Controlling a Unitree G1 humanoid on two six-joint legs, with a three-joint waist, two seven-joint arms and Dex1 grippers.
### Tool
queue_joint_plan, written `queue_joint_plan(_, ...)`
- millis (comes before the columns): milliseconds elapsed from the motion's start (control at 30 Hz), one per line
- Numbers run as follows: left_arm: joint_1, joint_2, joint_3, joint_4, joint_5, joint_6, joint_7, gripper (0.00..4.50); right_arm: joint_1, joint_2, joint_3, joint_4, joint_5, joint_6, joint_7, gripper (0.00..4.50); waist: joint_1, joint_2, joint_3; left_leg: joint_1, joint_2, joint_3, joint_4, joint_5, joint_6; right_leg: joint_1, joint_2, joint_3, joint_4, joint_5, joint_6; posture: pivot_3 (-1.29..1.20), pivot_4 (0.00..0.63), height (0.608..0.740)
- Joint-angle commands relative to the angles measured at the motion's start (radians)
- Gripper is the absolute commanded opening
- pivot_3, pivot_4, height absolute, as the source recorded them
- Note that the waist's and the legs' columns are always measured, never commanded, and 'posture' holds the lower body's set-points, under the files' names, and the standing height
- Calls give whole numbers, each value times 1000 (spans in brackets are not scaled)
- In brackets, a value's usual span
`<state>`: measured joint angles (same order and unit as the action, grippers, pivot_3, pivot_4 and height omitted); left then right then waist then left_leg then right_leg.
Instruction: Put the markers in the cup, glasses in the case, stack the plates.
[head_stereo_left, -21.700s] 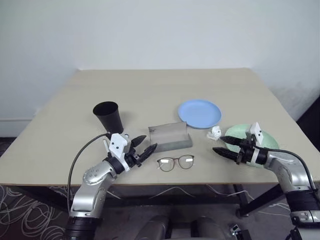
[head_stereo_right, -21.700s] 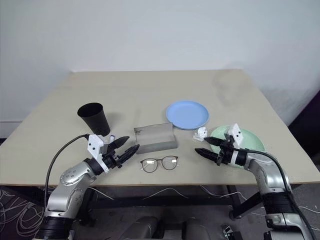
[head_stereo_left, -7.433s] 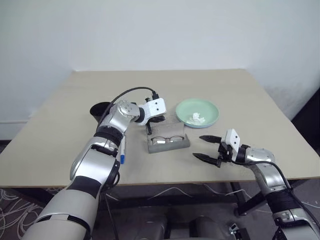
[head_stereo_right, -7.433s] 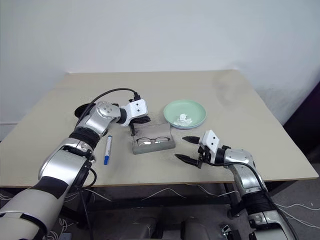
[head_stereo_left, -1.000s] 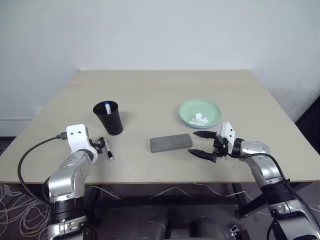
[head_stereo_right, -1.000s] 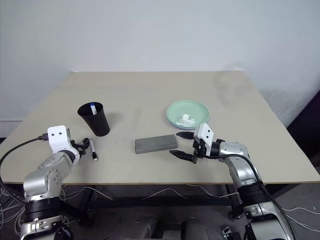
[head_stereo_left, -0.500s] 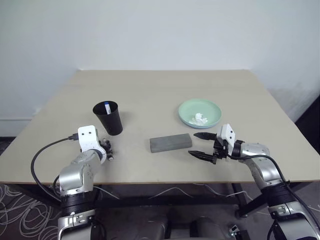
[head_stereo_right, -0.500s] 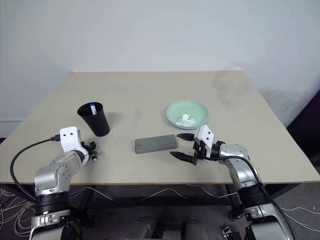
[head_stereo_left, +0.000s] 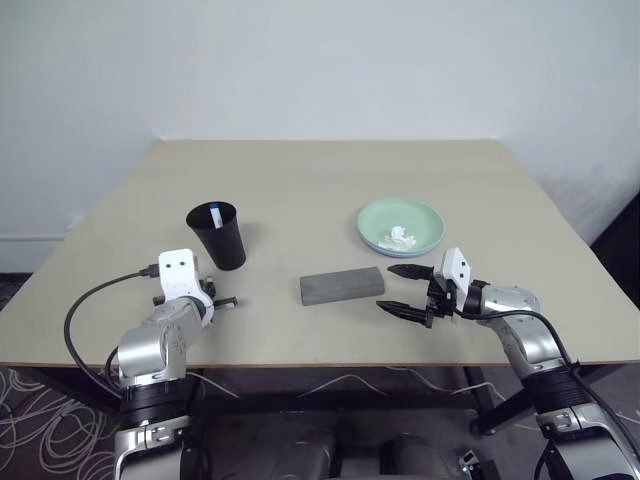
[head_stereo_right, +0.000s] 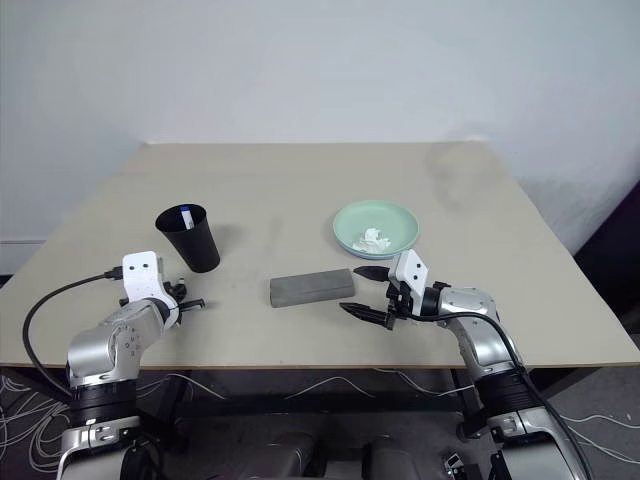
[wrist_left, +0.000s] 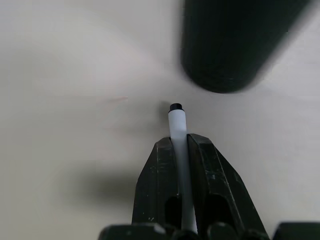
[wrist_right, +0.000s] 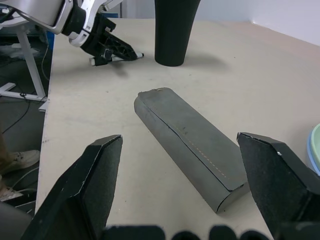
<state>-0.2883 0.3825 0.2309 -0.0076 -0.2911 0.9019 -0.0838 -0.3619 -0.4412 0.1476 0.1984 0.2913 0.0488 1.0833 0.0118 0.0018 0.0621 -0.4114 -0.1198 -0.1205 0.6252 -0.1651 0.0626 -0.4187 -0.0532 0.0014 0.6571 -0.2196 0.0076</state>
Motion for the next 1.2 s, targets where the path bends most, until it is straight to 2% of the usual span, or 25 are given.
queue_joint_plan(33, -6, 57, -106, -90, -3, -88, -168, 17, -17, 1, -18, -2, 0, -21, 0, 3978, 0, 0, 0, 0, 0, 0, 0, 0, 0, 0, 0, 0, 0, 0, 0, 0, 0, 736)
queue_joint_plan(133, -24, 105, -194, -86, 46, -223, -277, 17, -23, 3, -16, 8, -3, -26, 1, 3978, -1, 0, 0, -1, 0, 0, -1, 0, 0, -1, 0, 1, 0, 0, 0, 0, 0, 736)
queue_joint_plan(233, -78, 137, -256, -17, 131, -405, -316, 17, -29, 5, -14, 17, -5, -30, 2, 3978, 0, 0, 0, -1, 0, 1, -3, 0, 0, -3, 0, 2, 0, 0, 0, 0, 0, 736)
queue_joint_plan(367, -180, 87, -216, 94, 137, -611, -309, 17, -31, 6, -16, 19, -9, -32, 3, 3978, 1, 0, 0, -1, 0, 0, -5, 0, 0, -4, 0, 1, 0, 0, 0, 0, 0, 736)
queue_joint_plan(500, -301, 33, -159, 271, 166, -851, -222, 17, -31, 7, -19, 19, -13, -33, 1, 3978, 1, 0, 0, -1, 0, 1, -5, 0, 0, -4, 0, 2, -1, 0, 0, 0, 0, 736)
queue_joint_plan(700, -424, 25, -144, 522, 254, -1119, -124, 17, -31, 7, -23, 16, -14, -33, -4, 3978, 1, -1, 0, -1, 0, 2, -4, 0, 0, -4, 0, 1, -2, 2, 3, 0, 0, 736)
queue_joint_plan(900, -474, 55, -138, 730, 314, -1241, -43, 17, -13, 0, -28, -4, -10, -26, -13, 3978, 1, -1, 0, -1, 0, 2, -2, 0, 0, -3, 1, 1, -2, 2, 3, 0, 0, 736)
queue_joint_plan(1200, -481, 67, -141, 815, 347, -1301, 11, 17, 0, -9, -32, -17, -8, -20, -15, 3978, 2, -1, 0, -1, 0, 1, 0, 0, 0, -1, 0, -3, -1, 2, 4, 0, 0, 736)
